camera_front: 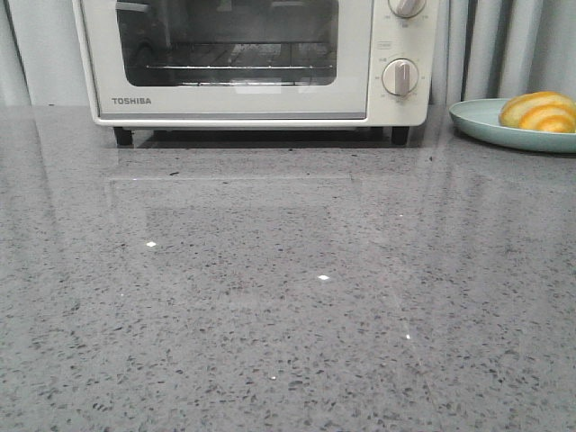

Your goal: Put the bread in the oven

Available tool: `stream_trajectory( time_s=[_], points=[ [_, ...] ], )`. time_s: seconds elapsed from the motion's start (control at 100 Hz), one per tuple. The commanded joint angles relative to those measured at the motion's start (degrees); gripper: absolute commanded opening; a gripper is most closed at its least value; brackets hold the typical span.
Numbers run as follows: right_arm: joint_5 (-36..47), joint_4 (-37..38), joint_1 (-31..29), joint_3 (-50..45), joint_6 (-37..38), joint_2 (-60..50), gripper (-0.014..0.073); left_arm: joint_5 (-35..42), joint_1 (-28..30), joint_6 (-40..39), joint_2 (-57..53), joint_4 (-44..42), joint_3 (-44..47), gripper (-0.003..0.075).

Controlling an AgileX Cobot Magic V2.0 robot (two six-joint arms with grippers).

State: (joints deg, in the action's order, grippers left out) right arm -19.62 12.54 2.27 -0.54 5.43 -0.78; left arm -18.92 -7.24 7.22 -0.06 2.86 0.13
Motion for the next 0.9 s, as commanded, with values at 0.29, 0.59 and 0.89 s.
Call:
stream_trajectory(
  time_s=[0.29,0.59,0.89],
  points=[
    [1.6,0.2,0.2,-1.6,-0.6,-0.8,-0.0048,3.6,0.1,-0.8,-1.7,0.1,1.2,-0.0021],
    [1.6,0.2,0.2,-1.6,-0.6,-0.8,-0.0048,3.6,0.1,-0.8,-1.7,0.1,1.2,-0.0021],
    [4.1,0.4,0.2,-1.5,-0.6,-0.8,-0.0048,3.3,0.1,-0.8,-1.7,-2.9,1.2,-0.0021]
  ],
)
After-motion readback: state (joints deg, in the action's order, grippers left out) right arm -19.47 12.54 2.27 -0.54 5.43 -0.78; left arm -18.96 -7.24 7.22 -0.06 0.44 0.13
